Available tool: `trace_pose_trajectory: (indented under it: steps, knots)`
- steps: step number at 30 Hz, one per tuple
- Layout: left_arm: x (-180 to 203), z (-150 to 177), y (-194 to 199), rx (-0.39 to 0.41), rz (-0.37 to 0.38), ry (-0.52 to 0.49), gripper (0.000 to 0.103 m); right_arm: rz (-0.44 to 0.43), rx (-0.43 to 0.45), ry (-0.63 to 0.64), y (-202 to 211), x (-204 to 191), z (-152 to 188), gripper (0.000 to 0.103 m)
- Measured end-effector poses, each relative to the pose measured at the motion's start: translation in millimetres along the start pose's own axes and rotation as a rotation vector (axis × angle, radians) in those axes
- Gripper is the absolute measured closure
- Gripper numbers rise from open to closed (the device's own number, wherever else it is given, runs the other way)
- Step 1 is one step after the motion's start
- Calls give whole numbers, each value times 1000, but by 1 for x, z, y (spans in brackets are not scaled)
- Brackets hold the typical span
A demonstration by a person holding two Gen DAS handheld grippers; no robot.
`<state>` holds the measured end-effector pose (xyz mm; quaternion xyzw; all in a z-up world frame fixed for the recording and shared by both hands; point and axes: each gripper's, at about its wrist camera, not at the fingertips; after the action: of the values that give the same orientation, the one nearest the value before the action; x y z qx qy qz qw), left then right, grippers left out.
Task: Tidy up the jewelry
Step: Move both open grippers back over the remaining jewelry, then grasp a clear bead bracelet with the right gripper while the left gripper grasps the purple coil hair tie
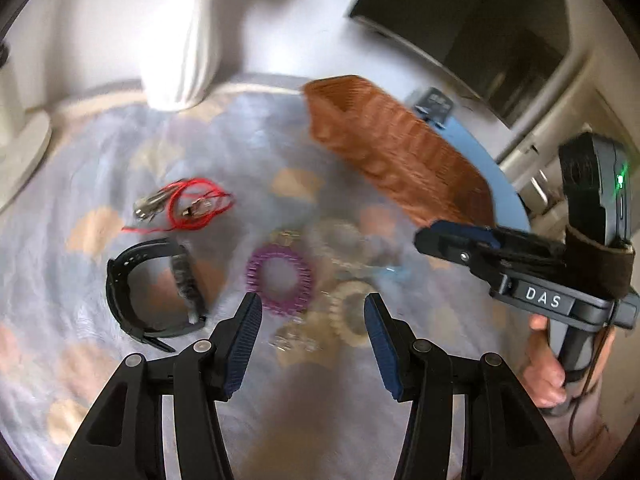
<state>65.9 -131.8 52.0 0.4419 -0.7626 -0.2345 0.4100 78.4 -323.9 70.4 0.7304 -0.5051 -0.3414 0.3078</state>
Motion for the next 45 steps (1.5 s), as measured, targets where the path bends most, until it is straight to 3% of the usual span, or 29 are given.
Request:
trace_pose_trajectory:
  steps: [5,8,11,13,16,22,26,29,31,32,33,35,36,39,42,45]
  knots:
    - [-20,0,-14,-64,45,40,49,-3,-25,7,-21,0,-1,66]
    - [-18,-2,-15,-65,-11,-3,49,20,-36,38,-32,-6,-2,67]
    - [-22,-3,-14,-38,-134,-28,49,7,-46,21,-39,-5,-4,67]
    - [-31,-6,-12,-36,-135,-15,49,8,-49,13,-43,-3,-6,67]
    - [-38,-9,-16,-48,-69,17,49,7,-59,5,-50,0,-8,67]
    - [-15,-9,-41,-70,-146,-97,50,13,-69,16,-59,-1,-8,67]
    - [-2,-7,-47,-73,-218,-169,62,24,-70,39,-68,-5,-7,67]
    - [9,-4,-52,-68,-286,-240,65,52,-59,72,-70,-11,-6,67]
    - [16,-1,-54,-61,-314,-284,71,73,-56,93,-71,-14,-5,70]
    - [19,0,-54,-61,-318,-299,76,78,-54,99,-71,-16,-5,76]
    - [21,1,-54,-62,-320,-311,82,70,-56,98,-71,-16,-5,85]
    - [24,1,-55,-62,-323,-322,86,67,-57,103,-70,-16,-5,91]
    - [24,1,-55,-62,-322,-320,91,75,-55,114,-70,-18,-4,92]
    - [21,0,-52,-60,-316,-294,93,99,-51,136,-67,-21,-1,93]
    - [16,-1,-41,-40,-264,-243,93,24,-71,81,-61,-17,-1,93]
    - [12,-4,-26,-17,-200,-204,93,16,-25,86,-38,-19,-4,93]
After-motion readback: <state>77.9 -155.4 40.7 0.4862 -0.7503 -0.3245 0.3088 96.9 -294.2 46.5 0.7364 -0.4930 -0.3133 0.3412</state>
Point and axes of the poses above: each gripper's, at about its wrist camera, not at the fingertips, and y roughly against the way its jaws point, x to its right, z to its underside, and after that the axes turned 4 degrees about x, right-handed
